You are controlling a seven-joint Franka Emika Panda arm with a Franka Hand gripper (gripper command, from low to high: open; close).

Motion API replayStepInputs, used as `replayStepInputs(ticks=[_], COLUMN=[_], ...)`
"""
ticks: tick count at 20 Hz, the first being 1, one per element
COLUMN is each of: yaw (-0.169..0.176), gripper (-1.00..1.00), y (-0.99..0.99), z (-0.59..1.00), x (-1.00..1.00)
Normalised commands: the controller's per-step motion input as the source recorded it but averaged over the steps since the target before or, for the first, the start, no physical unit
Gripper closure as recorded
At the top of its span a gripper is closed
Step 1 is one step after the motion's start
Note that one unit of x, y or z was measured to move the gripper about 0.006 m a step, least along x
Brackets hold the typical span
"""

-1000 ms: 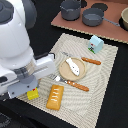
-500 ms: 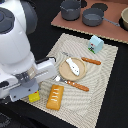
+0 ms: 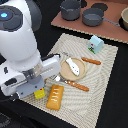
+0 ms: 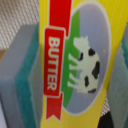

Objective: Interact with the objects in diverse but meaningful ways.

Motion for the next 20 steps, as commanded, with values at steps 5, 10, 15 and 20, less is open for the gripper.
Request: replayStepInputs(ticks=[5,10,15,20], yaw=[-0.001,-0.017,-0.022,-0.001], gripper=[-1.0,-1.0,-1.0,-1.0], y=[-0.02,0.08,0.21,0.44], z=[0.21,0.88,1.0,0.97], x=[0.23,0.07,0.0,0.14])
